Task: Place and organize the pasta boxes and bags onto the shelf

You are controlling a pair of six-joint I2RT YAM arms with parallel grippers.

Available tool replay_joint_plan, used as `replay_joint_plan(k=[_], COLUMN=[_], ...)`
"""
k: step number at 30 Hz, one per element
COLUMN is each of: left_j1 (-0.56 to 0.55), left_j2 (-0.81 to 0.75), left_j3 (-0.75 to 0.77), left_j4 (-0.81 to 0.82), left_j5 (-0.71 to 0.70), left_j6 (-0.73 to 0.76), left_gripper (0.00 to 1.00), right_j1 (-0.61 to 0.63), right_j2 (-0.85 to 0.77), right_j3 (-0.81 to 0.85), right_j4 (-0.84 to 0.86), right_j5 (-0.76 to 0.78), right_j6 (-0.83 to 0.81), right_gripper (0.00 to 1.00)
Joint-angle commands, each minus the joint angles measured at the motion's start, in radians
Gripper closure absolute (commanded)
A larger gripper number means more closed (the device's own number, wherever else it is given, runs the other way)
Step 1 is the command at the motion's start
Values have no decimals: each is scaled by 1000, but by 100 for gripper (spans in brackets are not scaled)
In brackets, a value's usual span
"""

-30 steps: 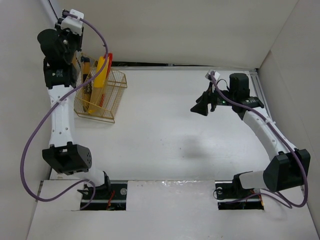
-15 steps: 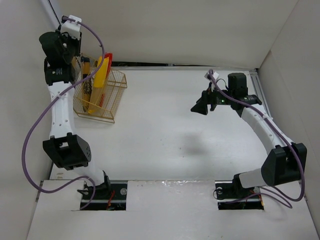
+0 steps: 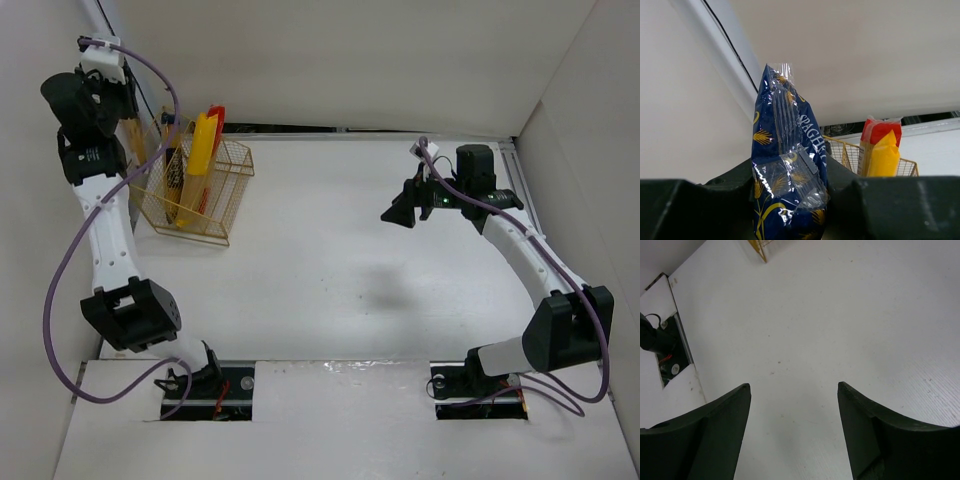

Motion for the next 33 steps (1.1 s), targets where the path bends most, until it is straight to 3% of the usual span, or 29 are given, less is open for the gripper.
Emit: replay_joint_plan(k=[1,11,18,23,29,33], left_j1=[1,1,1,19,19,28], left_j2=[-79,-50,-7,-7,11,103], left_j3=[49,107,107,16,-20,37], left_j4=[69,89,77,68,68,-18], left_j5=[82,221,132,112,66,64], left_j6=[-14,-4,55,103,94,54], left_gripper=[100,100,100,100,100,100], right_j1=[2,2,2,2,2,2], right_j2=[-1,-19,-28,-28,-19,1], right_j3=[11,11,11,11,11,2], right_j4=[77,45,27,27,36,46], right_j5=[-28,-28,-19,-19,-10,-10], right_j6=[6,-29,-29,-29,-18,-9], right_gripper=[25,25,25,25,25,25])
